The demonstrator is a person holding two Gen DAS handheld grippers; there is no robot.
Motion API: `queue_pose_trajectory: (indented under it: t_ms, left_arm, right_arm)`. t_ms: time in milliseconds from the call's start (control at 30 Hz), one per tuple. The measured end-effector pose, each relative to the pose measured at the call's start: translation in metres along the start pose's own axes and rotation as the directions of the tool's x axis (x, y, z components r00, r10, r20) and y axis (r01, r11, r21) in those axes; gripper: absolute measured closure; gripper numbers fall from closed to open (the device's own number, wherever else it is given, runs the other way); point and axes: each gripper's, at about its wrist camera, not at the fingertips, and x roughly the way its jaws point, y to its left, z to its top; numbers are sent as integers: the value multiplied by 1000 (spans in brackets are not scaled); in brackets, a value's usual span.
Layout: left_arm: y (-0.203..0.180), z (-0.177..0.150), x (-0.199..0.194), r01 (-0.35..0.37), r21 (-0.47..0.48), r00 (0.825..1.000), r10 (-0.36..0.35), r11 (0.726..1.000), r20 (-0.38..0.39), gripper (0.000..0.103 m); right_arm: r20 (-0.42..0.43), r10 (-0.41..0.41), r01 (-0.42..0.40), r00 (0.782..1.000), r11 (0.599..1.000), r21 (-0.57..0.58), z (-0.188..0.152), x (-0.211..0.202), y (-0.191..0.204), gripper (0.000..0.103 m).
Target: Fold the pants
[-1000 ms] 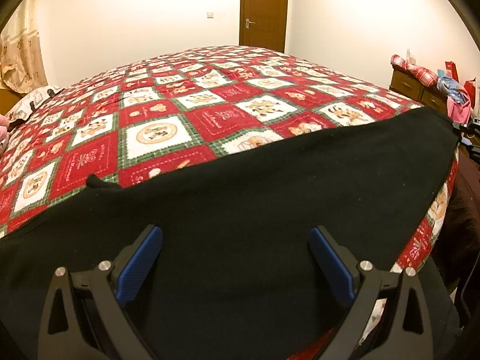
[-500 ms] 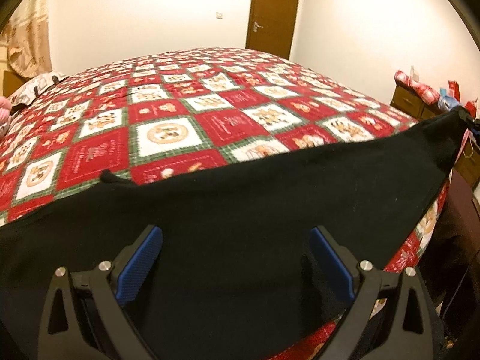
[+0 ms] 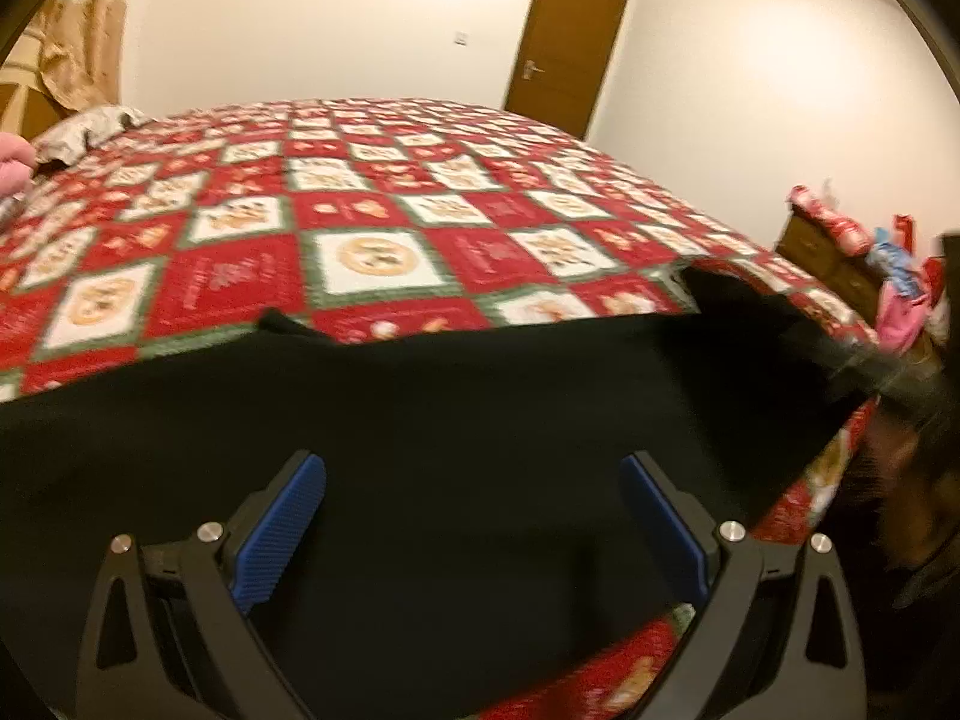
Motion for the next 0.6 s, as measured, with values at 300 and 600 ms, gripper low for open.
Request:
queue_pose_trajectory:
  t_ms: [300,600]
  left_arm:
    - [-29,7,12,156,27,987,-154,987,-48,2]
    - [-73,23,31,237,81,967,-227,968,-114,3]
  right_arm:
    - [-49,121,-120,991,992,23,-15,-29,-29,50]
    - [78,-16,-2,997,972,233,-25,-65,-102,50]
